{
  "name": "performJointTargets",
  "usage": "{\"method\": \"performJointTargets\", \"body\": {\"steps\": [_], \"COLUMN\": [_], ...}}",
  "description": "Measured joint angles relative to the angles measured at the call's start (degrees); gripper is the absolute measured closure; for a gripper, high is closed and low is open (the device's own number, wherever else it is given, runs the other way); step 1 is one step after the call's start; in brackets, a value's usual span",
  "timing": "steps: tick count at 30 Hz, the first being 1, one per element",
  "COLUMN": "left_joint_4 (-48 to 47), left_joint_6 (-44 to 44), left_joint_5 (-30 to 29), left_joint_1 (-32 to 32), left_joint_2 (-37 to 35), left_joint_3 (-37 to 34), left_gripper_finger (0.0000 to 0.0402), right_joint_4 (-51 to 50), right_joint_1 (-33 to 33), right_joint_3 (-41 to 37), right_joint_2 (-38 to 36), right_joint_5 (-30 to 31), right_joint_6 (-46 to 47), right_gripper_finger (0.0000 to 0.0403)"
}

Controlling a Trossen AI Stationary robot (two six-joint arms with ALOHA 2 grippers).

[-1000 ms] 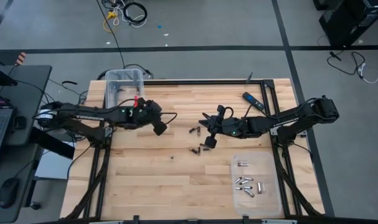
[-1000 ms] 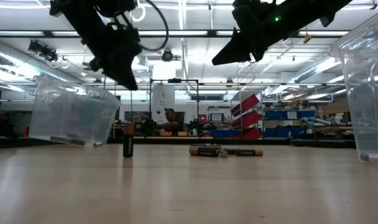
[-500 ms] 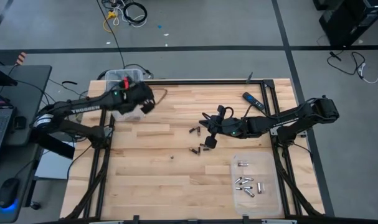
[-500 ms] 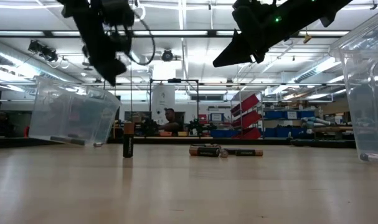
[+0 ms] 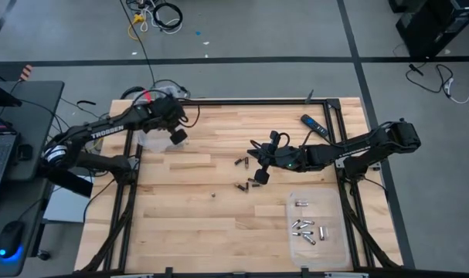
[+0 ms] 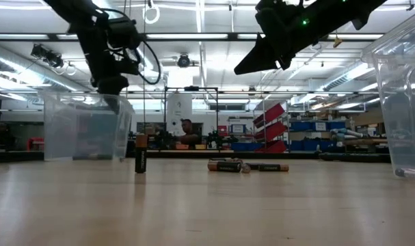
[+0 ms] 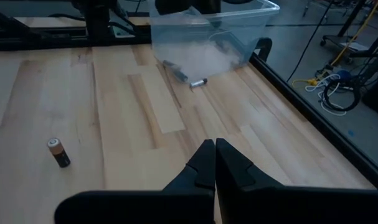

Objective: Sort batteries
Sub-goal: Adjust the top transparent bin

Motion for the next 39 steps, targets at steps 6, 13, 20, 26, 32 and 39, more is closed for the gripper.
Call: {"method": "performJointTargets", "body": {"steps": [6,13,20,26,32,39], "left_joint_4": [-7.5,0.1,20.6,15.4,9.2,4.2], "left_joint_6": [3.2,4.3,-2.9,-9.3,-10.8,-13.1], "left_joint_5": [-0.8,8.6,22.4,1.8,-0.5,-4.5], "left_joint_1": [0.0,-0.8,-5.9,-10.5,-12.7,-14.3], "left_joint_2": [-3.1,-11.0,-6.2,5.8,7.5,3.4], "left_joint_3": [0.0,2.8,1.2,0.8,1.0,0.9], "left_gripper_finger": [0.0398,0.0398,0.0398,0.0398,0.0398,0.0399], "right_joint_4": [-0.2,-0.2,0.2,0.2,0.2,1.4], "right_joint_1": [0.0,-0.1,-0.8,-0.9,-0.9,-1.9], "right_joint_3": [0.0,0.0,0.0,0.0,0.0,0.0], "right_joint_2": [0.0,0.0,0.0,0.0,0.0,0.0], "right_joint_5": [0.0,0.0,0.0,0.0,0.0,0.0], "right_joint_6": [0.0,0.0,0.4,2.5,2.7,4.1], "right_gripper_finger": [0.0403,0.0403,0.0403,0.0403,0.0403,0.0403]}}
